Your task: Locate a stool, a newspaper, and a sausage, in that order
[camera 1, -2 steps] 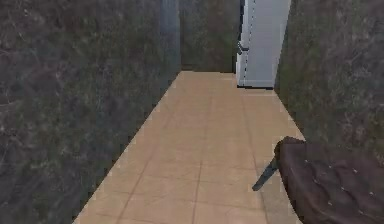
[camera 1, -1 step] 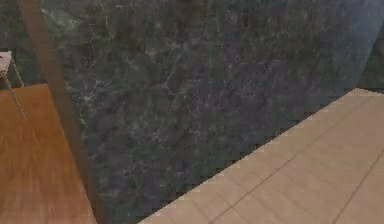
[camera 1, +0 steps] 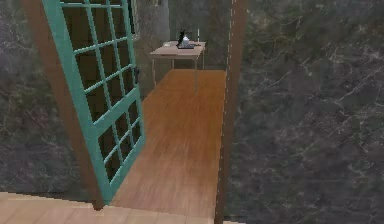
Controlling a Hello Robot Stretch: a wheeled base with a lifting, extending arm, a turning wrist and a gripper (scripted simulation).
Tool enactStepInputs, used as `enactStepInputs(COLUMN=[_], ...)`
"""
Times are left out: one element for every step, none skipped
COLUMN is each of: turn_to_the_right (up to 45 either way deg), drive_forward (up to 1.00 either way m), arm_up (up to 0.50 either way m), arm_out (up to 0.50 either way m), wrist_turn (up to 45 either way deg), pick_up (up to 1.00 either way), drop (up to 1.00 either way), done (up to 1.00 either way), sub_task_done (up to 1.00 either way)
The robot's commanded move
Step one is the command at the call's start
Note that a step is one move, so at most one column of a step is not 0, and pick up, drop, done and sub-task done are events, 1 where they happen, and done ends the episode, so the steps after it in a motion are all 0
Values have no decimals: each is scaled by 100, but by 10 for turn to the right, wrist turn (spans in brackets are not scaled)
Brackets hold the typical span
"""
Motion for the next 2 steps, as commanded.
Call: enactStepInputs(turn_to_the_right=[-90, 0], drive_forward=[0, 90], arm_up=[0, 0], arm_out=[0, 0], wrist_turn=[0, 0], pick_up=[0, 0], drop=[0, 0], done=[0, 0], sub_task_done=[0, 0])
